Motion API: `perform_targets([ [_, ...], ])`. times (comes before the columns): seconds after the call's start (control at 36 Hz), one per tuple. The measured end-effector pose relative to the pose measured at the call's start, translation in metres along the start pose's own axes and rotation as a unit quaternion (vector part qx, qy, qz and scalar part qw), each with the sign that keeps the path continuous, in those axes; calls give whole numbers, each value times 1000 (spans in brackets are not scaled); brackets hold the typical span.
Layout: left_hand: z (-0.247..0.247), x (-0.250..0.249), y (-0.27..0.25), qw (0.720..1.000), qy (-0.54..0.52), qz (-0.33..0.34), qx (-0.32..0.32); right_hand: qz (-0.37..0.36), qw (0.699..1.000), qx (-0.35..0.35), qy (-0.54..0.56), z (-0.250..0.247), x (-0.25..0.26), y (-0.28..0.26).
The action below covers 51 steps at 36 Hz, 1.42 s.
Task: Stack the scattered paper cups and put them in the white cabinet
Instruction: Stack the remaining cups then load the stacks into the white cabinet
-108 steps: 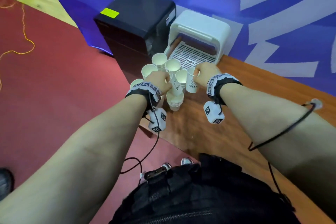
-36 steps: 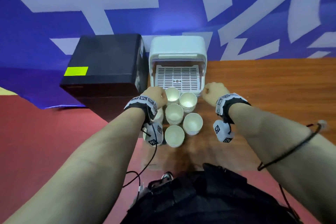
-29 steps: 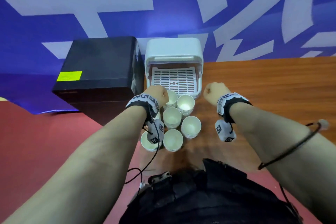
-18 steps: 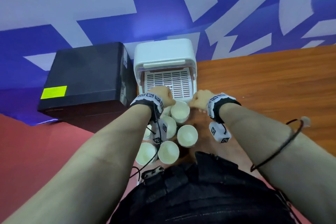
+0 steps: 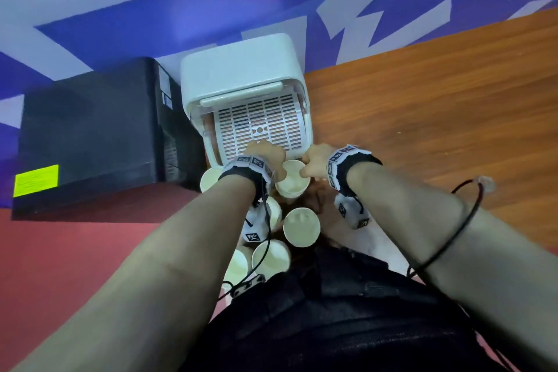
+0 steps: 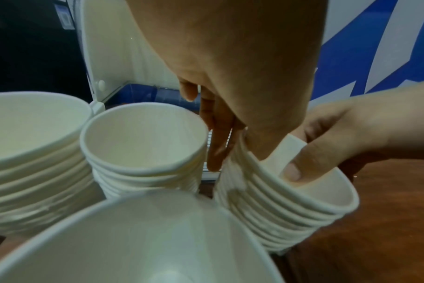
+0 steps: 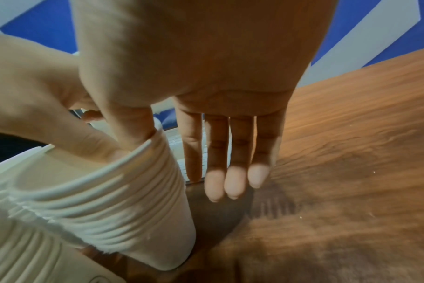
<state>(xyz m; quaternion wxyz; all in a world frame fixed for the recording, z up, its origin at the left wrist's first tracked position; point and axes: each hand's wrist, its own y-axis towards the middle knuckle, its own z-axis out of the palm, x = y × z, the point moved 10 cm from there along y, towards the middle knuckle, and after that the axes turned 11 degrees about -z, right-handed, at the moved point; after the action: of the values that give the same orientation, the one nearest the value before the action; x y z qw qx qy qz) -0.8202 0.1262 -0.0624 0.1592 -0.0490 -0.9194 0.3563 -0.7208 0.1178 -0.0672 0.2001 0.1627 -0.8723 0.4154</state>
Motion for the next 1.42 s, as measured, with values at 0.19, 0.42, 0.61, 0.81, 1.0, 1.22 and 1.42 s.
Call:
perform_targets([
  [0.19,4,-3,4,999,-40,-7,-36,17,997,-14,76,7,-10,-2],
  [0.42,-40,-1,-13,994,-76,-24,-73,39,992,-42,116,-25,-15,-21],
  [0.61,-76,36,-25,958,-266,-26,-102,34,973,-126,191,-73,1,-35],
  [0.81,-69,74,-20,902,-415,-84,-89,3,954,-211,212,-99,23,-28],
  [1.0,-22,85,3,761,-630,-150,30,23,931,-252,264,-90,25,-5],
  [1.22,-10,90,32,668,-725,-162,55,14,902,-267,339,-84,20,24],
  [1.42,2,81,49,680,-713,-146,91,26,892,-231,387,-60,13,46],
])
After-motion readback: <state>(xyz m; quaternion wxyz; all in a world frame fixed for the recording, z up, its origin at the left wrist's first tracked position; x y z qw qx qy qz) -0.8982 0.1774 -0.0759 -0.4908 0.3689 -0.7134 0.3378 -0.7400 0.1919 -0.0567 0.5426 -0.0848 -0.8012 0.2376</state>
